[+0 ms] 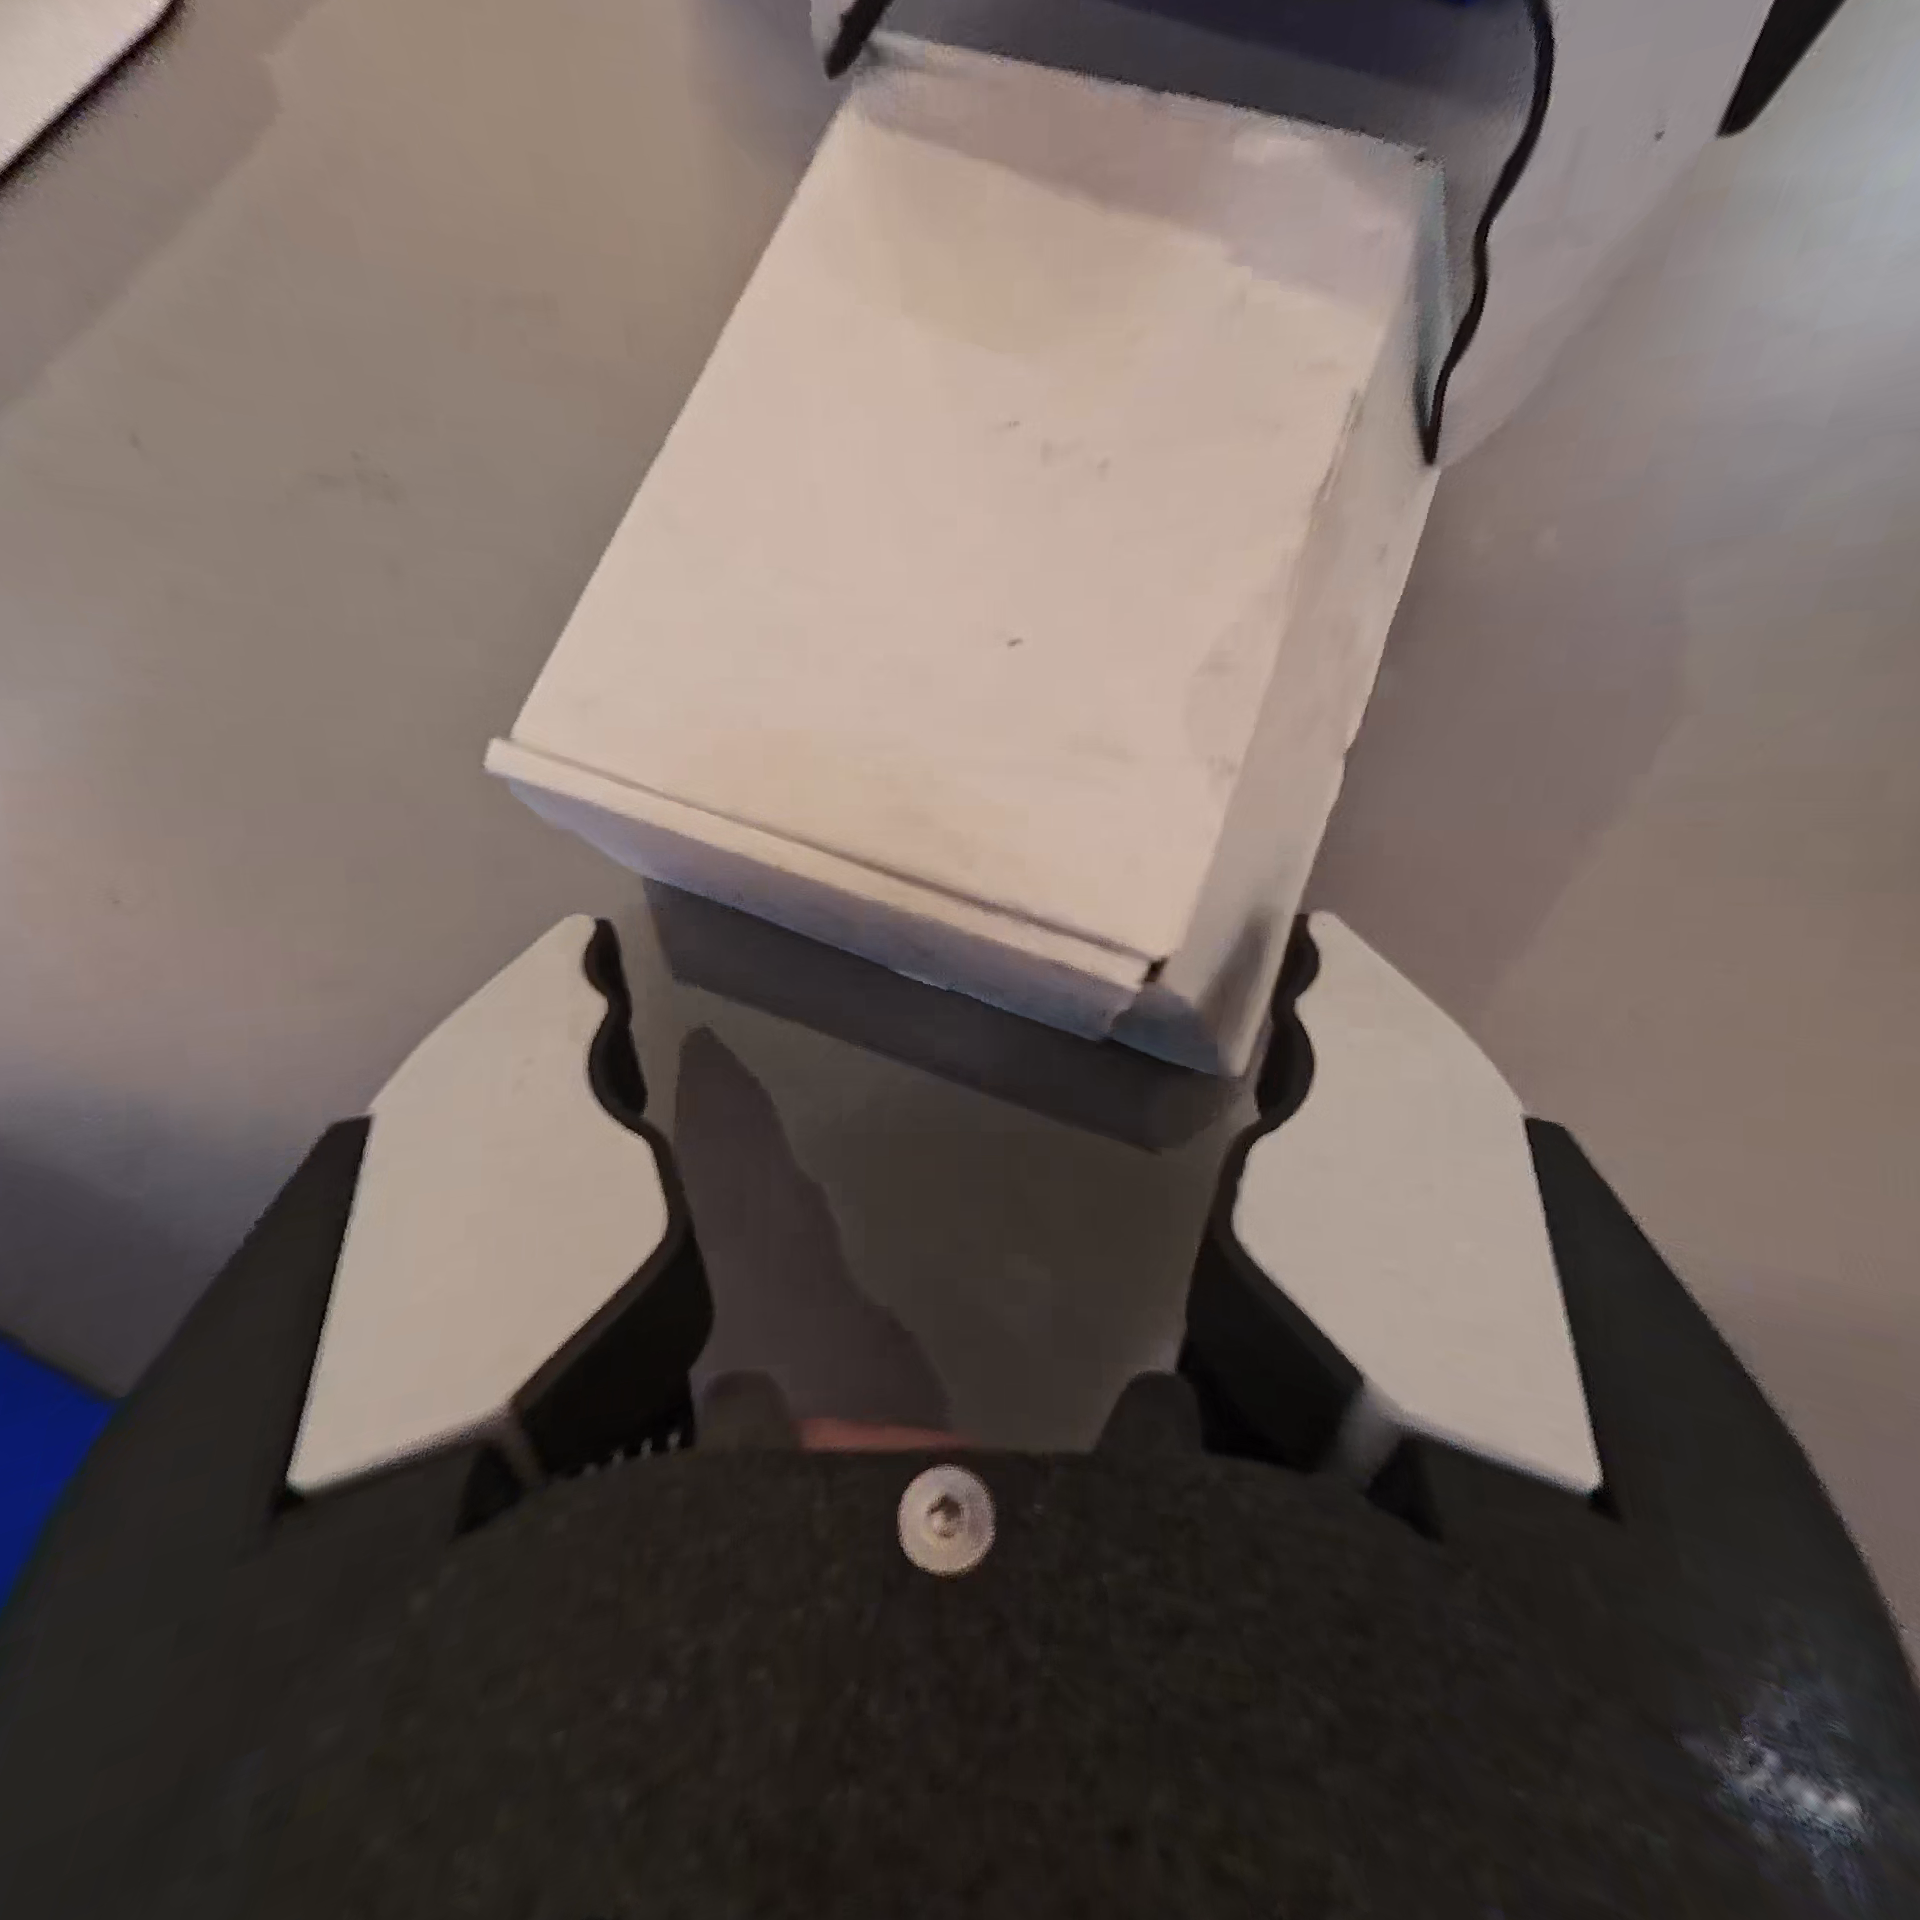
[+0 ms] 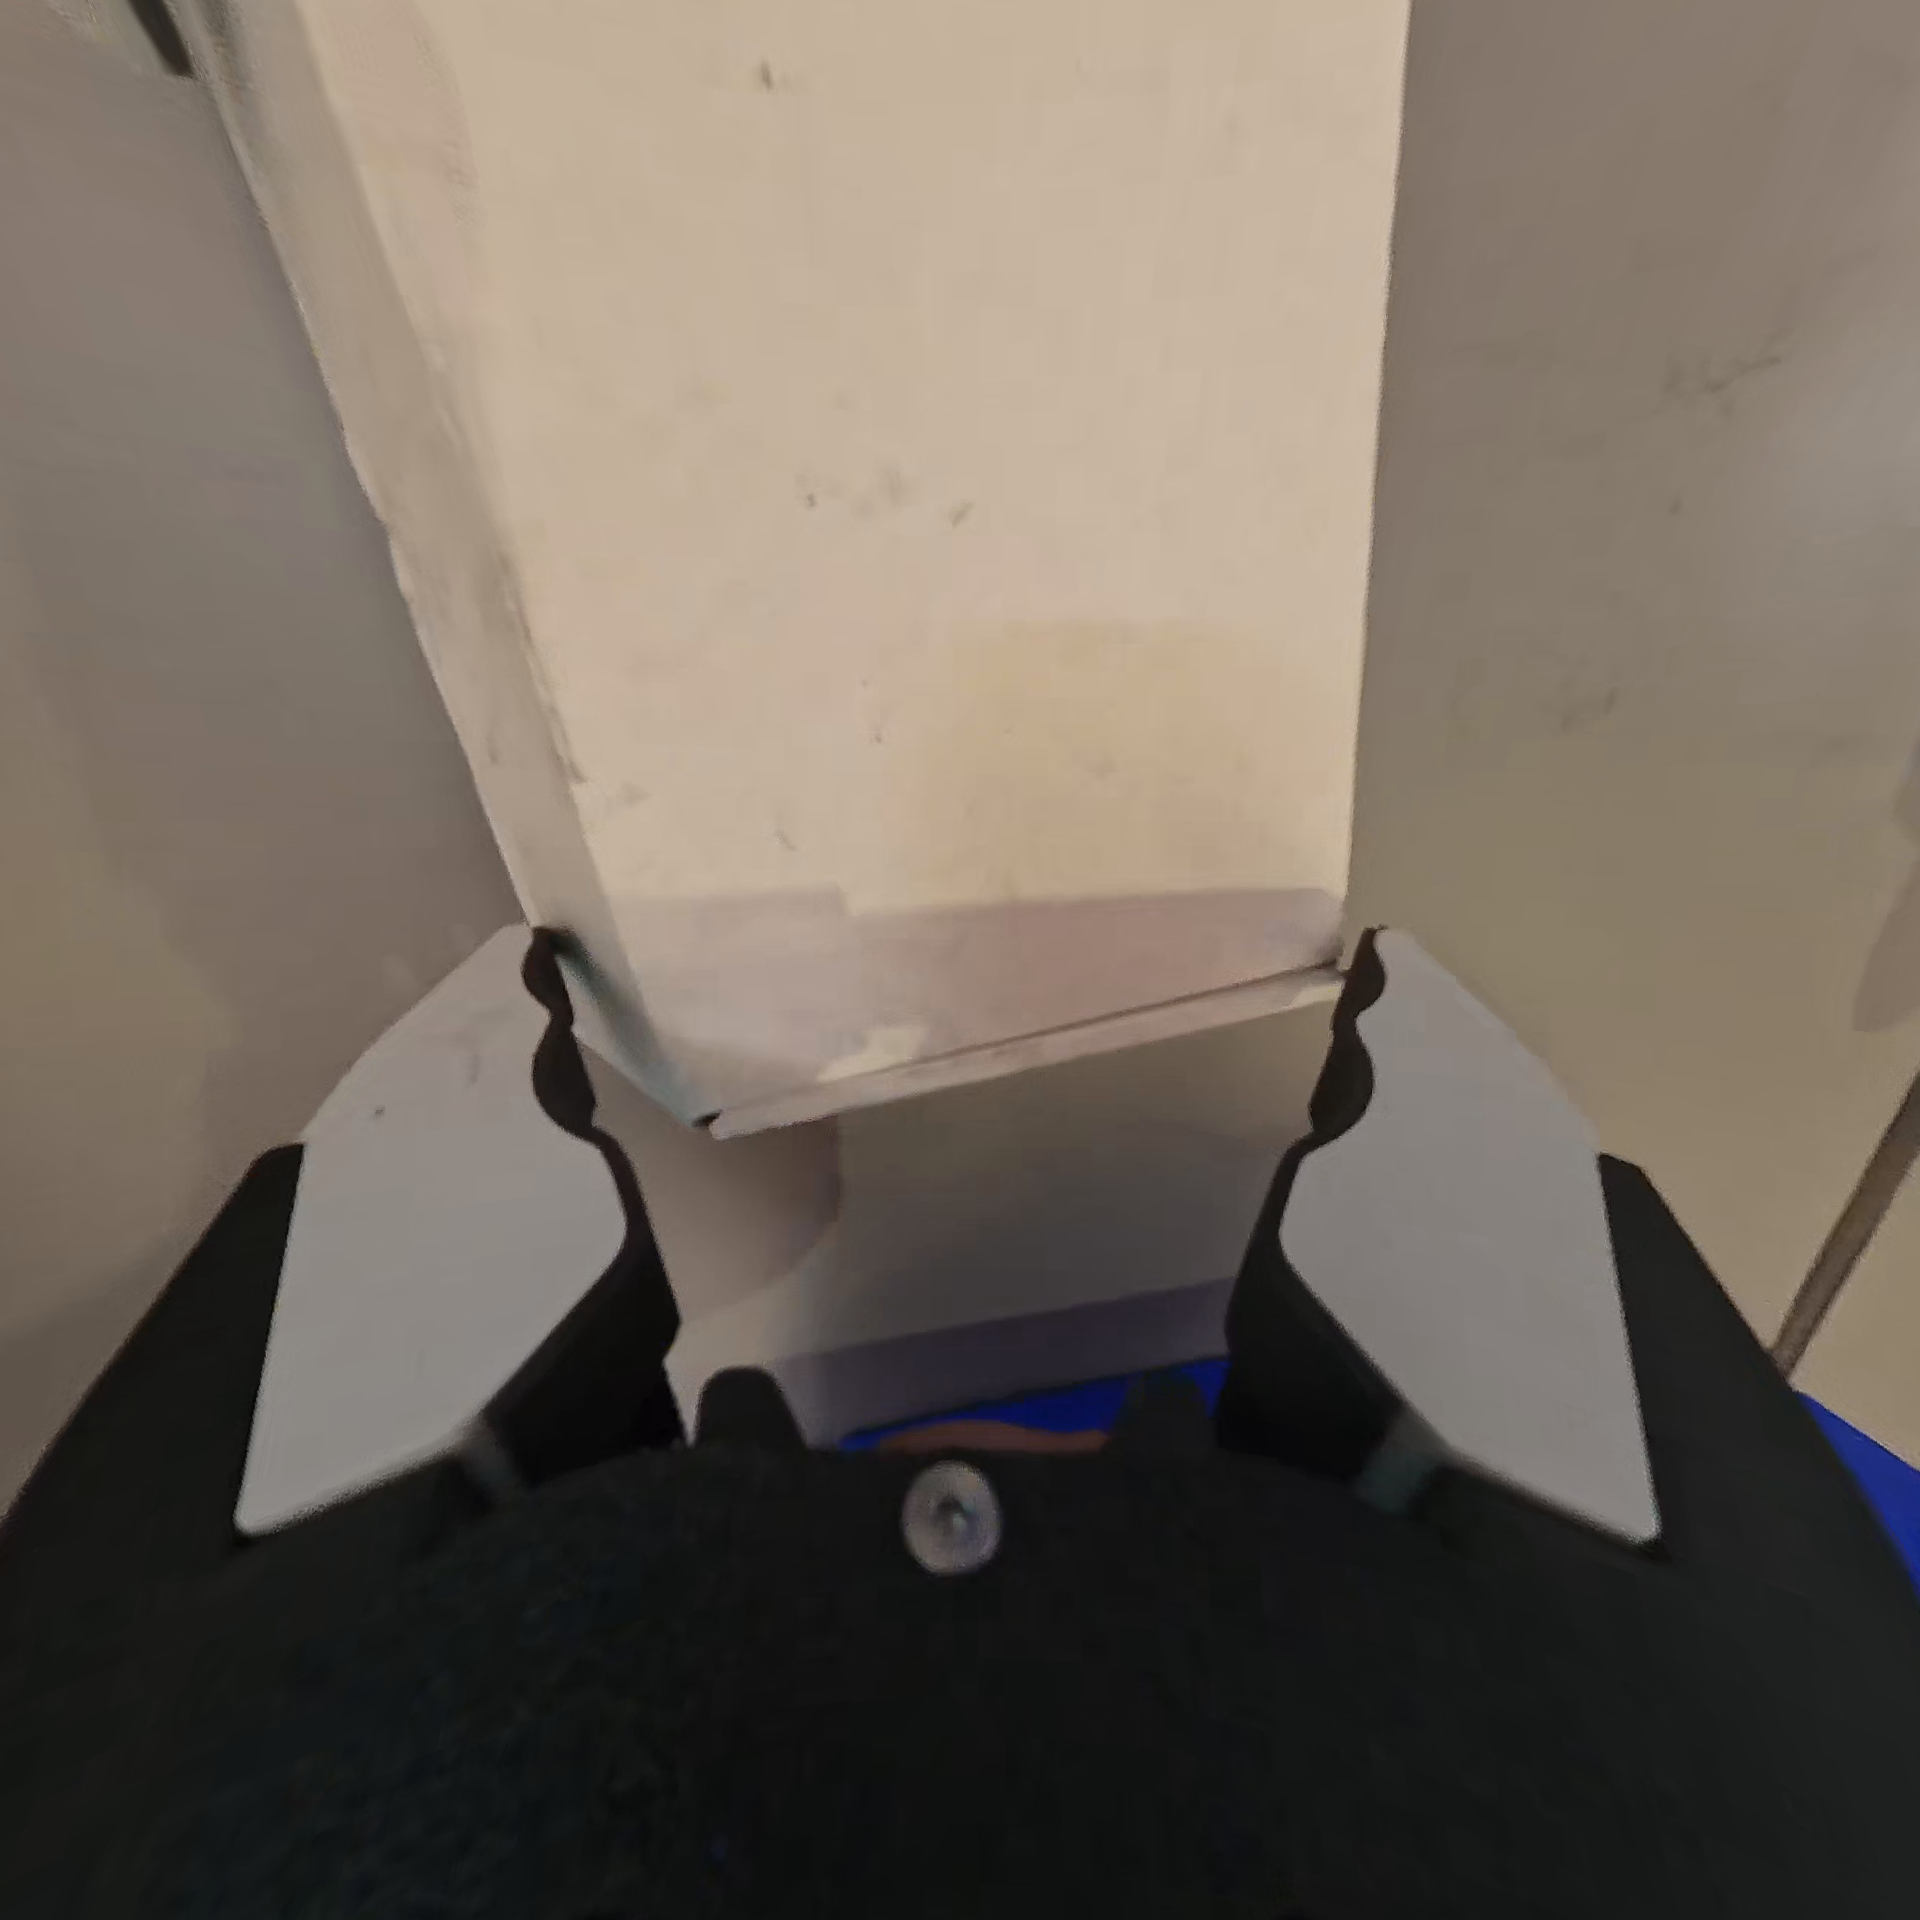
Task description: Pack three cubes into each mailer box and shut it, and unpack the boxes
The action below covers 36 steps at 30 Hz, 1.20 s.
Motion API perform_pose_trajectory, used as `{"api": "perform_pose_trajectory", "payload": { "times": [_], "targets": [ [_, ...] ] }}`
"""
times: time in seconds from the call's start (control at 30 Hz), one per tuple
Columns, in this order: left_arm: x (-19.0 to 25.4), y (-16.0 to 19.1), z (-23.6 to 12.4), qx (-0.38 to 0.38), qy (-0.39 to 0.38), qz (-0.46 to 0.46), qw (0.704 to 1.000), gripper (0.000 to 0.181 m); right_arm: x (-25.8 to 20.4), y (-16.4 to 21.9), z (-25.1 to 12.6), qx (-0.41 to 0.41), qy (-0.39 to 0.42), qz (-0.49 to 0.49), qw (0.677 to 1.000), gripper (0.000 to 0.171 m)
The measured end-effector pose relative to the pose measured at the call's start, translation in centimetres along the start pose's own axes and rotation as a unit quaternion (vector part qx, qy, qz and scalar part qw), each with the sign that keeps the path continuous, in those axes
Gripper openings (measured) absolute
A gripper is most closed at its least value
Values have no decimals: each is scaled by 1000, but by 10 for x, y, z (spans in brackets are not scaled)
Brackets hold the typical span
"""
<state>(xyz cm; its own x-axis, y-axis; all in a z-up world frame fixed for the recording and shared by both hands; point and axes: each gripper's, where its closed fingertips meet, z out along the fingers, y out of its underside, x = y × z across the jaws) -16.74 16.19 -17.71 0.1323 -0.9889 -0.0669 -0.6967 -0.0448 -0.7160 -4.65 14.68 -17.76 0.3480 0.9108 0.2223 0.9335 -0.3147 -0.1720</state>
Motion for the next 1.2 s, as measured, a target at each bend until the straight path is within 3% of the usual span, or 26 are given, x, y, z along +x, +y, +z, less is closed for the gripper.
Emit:
{"api": "perform_pose_trajectory", "payload": {
  "times": [0.1, 0.37, 0.53, 0.7, 1.0, 1.17, 1.2],
  "targets": [
    [6, 1, 12, -2, 25, 0, 1000, 104, 2, 2, 13, -16, 6, -12, 1000, 146],
    [-4, 2, 13, 15, -36, 3, 999, 74, 13, 3, 16, -42, 35, -14, 998, 130],
    [-5, 2, 11, 20, -37, 1, 999, 71, 13, 0, 17, -11, 37, 9, 999, 133],
    [-3, 7, 9, 13, -25, 13, 1000, 61, 11, 8, 13, 0, 33, -35, 999, 130],
    [-5, 9, 10, 8, -42, 17, 999, 52, 11, 12, 13, -45, 39, -44, 997, 128],
    [2, 10, 3, 11, -44, -10, 999, 45, 11, 8, 8, 6, 28, -11, 1000, 129],
    [6, 13, -3, 8, -44, -22, 999, 53, 13, 4, 0, 23, 29, 5, 999, 125]
  ]
}}
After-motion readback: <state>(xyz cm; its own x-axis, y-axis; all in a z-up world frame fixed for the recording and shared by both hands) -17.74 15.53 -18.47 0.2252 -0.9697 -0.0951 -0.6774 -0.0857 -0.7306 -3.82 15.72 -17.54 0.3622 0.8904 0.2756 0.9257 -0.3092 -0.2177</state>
